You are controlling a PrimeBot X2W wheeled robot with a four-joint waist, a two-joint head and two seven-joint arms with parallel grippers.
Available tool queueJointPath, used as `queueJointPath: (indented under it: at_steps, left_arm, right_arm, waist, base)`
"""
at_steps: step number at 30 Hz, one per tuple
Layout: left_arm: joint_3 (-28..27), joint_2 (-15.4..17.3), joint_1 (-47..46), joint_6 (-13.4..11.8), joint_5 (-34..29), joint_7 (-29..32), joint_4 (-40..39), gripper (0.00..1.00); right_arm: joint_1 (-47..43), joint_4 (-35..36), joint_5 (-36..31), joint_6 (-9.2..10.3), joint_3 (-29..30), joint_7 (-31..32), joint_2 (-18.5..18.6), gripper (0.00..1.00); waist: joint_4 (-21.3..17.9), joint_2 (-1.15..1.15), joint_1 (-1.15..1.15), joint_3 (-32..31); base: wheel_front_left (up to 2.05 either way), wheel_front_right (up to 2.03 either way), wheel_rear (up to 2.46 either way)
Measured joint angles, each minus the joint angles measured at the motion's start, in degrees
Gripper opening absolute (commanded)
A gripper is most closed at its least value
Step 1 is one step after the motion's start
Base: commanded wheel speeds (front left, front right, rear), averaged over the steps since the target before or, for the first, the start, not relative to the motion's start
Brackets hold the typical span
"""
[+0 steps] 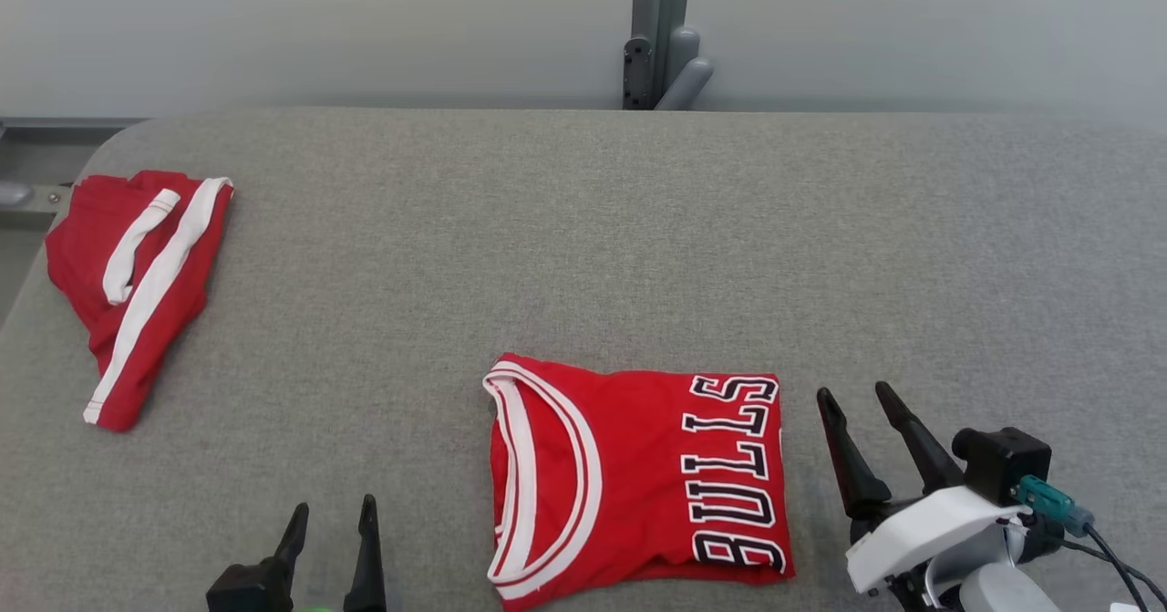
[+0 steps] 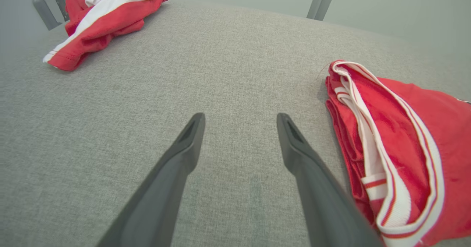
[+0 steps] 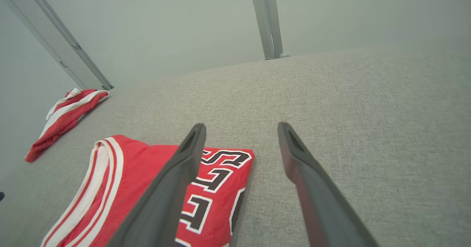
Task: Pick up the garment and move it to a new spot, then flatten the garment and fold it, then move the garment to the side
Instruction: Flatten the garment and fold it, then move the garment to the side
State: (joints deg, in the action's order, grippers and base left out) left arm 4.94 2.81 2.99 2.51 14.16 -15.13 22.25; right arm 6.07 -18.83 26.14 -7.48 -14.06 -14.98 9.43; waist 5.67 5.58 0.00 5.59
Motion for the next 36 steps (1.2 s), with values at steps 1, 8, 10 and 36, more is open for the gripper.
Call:
queueJointPath:
  at_steps: [1,8,10,36]
  left_arm:
    - [-0.37,0.01,0.05,0.00,-0.20,0.00,-0.14,1.00]
    - [-2.47,0.01,0.67,0.11,-1.29,0.00,-0.94,1.00]
    - [-2.81,0.01,0.79,0.26,-1.54,0.00,-1.08,1.00]
    - [-3.21,0.00,2.77,0.82,-2.71,0.00,-3.46,1.00]
  right_arm:
    - [-0.54,-0.04,-0.68,0.00,0.86,0.00,-0.23,1.00]
    - [-3.99,0.01,-5.33,0.00,5.73,0.00,-1.66,1.00]
    - [-4.88,0.01,-5.95,0.00,6.80,0.00,-2.11,1.00]
    - [-9.82,2.00,-13.17,0.00,8.16,0.00,-4.88,1.00]
  waist:
    - [-0.33,0.00,0.00,-0.17]
    - [-3.02,0.00,0.00,-1.35]
    - [-3.83,0.00,0.00,-1.72]
    - [-6.85,0.00,0.00,-4.00]
  base:
    - [0.00,0.00,0.00]
    - [0.00,0.00,0.00]
    - [0.00,0.00,0.00]
    - [0.00,0.00,0.00]
